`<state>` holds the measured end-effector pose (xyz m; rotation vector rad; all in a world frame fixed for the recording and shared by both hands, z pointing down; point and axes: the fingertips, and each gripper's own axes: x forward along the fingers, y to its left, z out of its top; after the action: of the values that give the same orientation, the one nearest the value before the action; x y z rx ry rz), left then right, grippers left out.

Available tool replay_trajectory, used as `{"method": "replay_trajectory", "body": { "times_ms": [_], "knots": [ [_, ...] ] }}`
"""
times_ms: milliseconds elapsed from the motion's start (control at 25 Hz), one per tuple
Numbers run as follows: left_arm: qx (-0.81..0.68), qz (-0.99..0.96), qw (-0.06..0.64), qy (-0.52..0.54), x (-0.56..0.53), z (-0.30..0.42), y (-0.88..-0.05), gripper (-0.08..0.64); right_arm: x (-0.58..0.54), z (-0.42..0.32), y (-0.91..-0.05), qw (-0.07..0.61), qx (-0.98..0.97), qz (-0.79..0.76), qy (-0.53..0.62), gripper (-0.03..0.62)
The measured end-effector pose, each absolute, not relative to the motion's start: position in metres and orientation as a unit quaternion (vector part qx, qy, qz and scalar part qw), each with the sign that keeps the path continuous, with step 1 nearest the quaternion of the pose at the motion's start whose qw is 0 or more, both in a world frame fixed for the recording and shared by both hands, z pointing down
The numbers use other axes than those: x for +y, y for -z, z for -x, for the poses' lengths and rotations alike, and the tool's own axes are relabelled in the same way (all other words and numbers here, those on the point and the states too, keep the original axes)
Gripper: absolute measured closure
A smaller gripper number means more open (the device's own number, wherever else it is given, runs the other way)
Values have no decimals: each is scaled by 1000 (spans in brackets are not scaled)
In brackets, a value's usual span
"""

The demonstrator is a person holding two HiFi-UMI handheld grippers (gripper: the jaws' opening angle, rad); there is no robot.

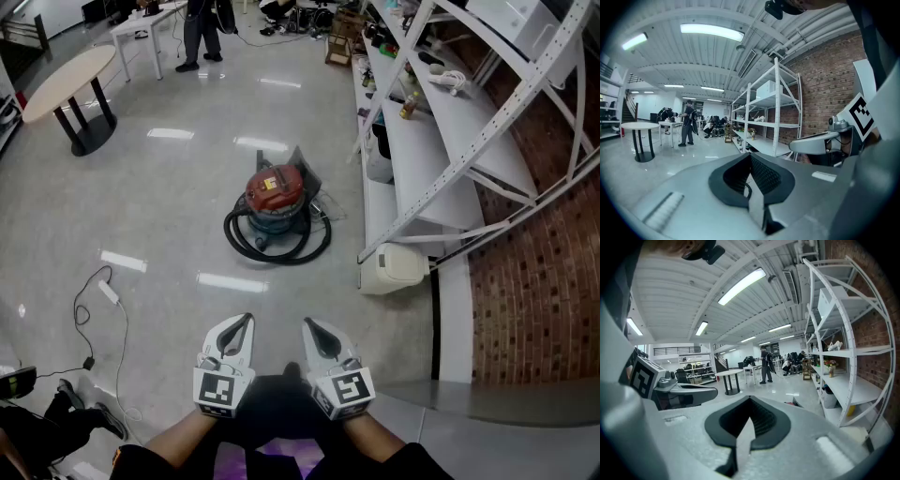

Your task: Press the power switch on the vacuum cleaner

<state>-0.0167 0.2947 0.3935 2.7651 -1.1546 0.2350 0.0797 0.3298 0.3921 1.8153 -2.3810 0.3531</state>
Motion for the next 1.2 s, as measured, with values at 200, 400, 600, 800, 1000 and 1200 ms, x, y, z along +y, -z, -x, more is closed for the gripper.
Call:
{"method": "replay_trajectory", "body": {
  "times_ms": [200,400,600,800,1000,1200],
  "knots": [
    [-386,-914,100,-73,312,26,-400,544,344,-71,-392,73,-788,-598,-129,603],
    [-387,-915,86,-75,313,29,-401,543,345,-67,-397,72,-791,-594,-129,603],
    [-385,-914,106,-75,317,34,-411,544,347,-61,-398,70,-792,-591,-135,601],
    [-388,-912,111,-74,313,40,-413,543,342,-58,-402,66,-791,-590,-149,601],
    [-396,-909,106,-73,306,56,-412,545,332,-46,-403,61,-791,-588,-156,601],
    [-402,-908,100,-63,286,78,-402,544,313,-26,-397,54,-792,-589,-151,600]
  ]
}}
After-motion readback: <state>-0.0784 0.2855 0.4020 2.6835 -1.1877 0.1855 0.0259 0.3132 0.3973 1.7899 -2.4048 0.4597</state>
